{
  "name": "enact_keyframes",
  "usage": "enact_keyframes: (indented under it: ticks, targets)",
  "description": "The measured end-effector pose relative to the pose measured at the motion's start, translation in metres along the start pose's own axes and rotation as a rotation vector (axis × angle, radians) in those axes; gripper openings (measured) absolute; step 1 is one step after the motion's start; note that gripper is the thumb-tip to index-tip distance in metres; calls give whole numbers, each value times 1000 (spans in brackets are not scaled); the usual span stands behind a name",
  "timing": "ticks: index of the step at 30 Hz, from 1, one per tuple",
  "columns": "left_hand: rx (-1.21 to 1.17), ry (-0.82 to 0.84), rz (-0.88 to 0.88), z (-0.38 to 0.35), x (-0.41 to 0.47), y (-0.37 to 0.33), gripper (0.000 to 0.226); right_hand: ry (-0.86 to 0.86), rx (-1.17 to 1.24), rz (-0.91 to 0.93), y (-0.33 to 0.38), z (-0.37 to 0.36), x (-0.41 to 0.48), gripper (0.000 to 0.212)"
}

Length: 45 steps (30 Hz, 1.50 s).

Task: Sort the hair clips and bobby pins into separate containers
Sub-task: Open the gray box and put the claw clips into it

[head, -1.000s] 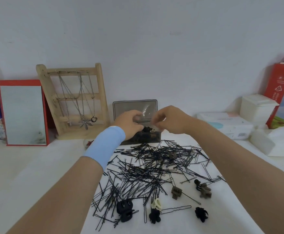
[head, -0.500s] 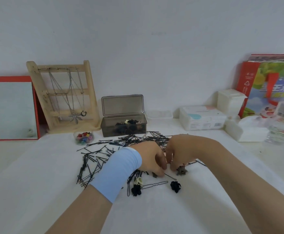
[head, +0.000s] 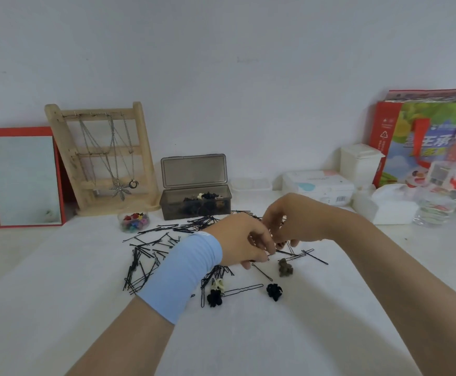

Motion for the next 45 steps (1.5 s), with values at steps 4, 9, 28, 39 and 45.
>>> enact_keyframes:
  ticks: [4, 9, 28, 39, 45]
  targets:
    - [161, 163, -16, -22, -3, -15, 20, 235, -178, -80, -7, -9, -10, 18]
    - [315, 190, -4, -38, 4, -15, 22, 300, -267, -83, -10, -26, -13, 25]
    - [-13, -303, 143, 78, 35, 73, 16, -66, 183, 6, 0, -2, 61, 15]
    - [-40, -412, 275, 131, 64, 124, 45, -315, 129, 125, 22, -3, 174, 34]
    - [38, -459, 146, 112, 51, 107, 30, -278, 123, 133, 14, 1, 145, 20]
Point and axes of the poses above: each hand's wrist, its own x-axis towards the middle knuckle, its own z-axis out of the back of the hand, y = z × x, the point moved 4 cm from there along x, towards the middle knuckle, and after that the axes turned 7 degrees about z, right-handed, at the moved point
